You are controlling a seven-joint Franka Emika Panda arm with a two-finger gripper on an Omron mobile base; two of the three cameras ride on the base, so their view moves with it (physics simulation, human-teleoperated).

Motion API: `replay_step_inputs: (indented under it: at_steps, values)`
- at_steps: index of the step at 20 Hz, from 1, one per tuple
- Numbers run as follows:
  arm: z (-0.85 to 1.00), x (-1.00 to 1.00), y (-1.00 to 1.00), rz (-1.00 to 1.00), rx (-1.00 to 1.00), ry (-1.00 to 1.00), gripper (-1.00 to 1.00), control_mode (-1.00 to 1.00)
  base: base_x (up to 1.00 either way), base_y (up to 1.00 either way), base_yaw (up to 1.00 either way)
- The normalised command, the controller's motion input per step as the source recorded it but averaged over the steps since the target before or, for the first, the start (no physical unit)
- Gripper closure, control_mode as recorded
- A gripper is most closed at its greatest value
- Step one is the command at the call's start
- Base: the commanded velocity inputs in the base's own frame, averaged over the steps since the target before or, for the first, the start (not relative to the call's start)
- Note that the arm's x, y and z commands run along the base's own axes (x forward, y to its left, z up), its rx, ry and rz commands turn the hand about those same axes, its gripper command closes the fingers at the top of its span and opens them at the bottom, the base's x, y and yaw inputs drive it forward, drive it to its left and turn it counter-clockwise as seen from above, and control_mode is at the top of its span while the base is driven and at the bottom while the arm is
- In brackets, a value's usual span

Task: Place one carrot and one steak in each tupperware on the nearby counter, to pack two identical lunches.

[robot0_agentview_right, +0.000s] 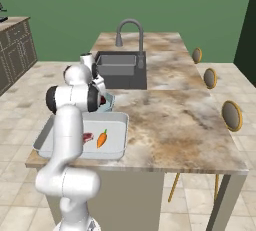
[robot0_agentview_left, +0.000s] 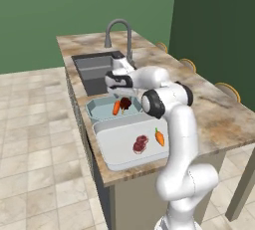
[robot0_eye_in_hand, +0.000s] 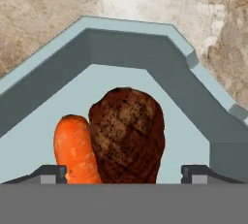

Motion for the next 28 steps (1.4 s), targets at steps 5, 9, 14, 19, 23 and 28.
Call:
replay_step_inputs:
  at_steps: [5,9,14,19,23,28]
  values:
    - [0.08,-0.72,-0.04,-0.01,0.01,-0.12,-1.0,-1.0,0.0,0.0,0.0]
    - [0.19,-1.0,-0.45,-0.08,0.16,-0.21,-1.0,-1.0,0.0,0.0,0.0]
    - [0.03,-1.0,-0.66,-0.02,0.15,-0.2,-1.0,-1.0,0.0,0.0,0.0]
    - [0.0,-1.0,-0.71,-0.01,0.17,-0.21,-1.0,-1.0,0.0,0.0,0.0]
    - [0.48,-1.0,-0.51,-0.07,0.21,-0.14,-1.0,-1.0,0.0,0.0,0.0]
    - [1.0,-1.0,-0.37,-0.06,0.17,-0.24,-1.0,-1.0,0.0,0.0,0.0]
